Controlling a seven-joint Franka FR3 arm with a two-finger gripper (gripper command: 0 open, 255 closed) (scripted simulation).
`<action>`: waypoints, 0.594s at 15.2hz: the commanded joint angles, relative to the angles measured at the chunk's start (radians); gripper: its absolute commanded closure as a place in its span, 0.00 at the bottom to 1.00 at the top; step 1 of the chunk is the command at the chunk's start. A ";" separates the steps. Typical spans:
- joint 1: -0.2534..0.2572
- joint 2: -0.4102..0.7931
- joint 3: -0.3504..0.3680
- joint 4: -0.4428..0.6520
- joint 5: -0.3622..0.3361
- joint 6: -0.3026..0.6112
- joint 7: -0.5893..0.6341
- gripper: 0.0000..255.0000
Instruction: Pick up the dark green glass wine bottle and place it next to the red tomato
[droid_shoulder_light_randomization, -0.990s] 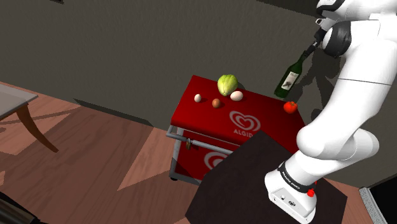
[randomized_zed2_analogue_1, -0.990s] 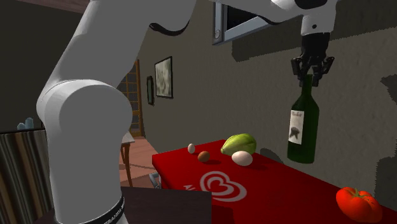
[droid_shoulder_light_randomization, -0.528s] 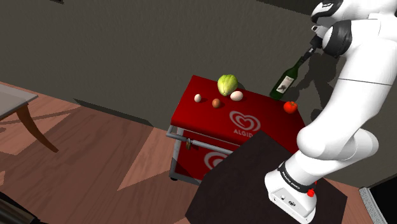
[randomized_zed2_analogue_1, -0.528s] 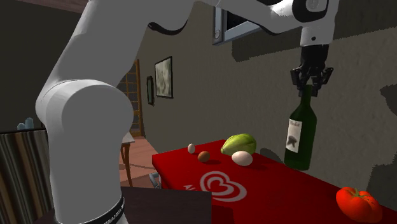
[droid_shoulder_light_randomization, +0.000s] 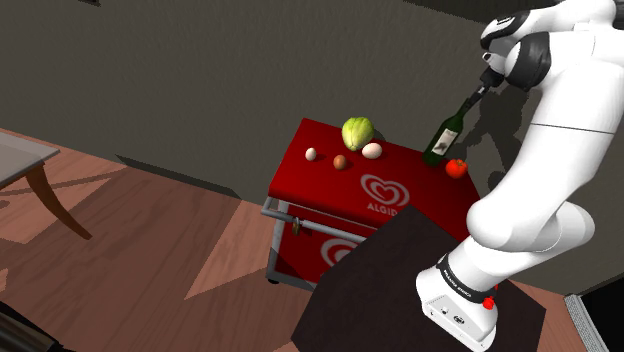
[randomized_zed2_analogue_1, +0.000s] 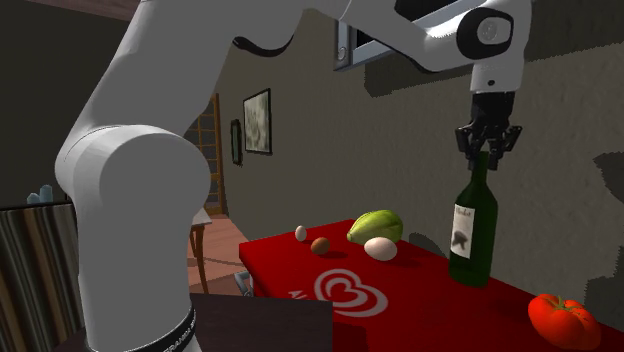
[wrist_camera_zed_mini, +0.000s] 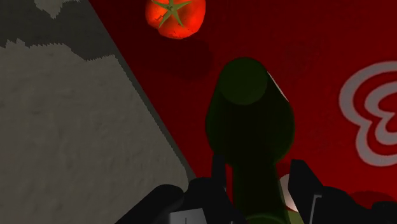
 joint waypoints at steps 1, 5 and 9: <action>0.003 0.003 0.002 -0.023 0.004 0.026 -0.005 1.00; 0.005 0.013 0.007 -0.063 0.014 0.073 -0.016 1.00; 0.005 0.026 0.014 -0.099 0.027 0.119 -0.028 1.00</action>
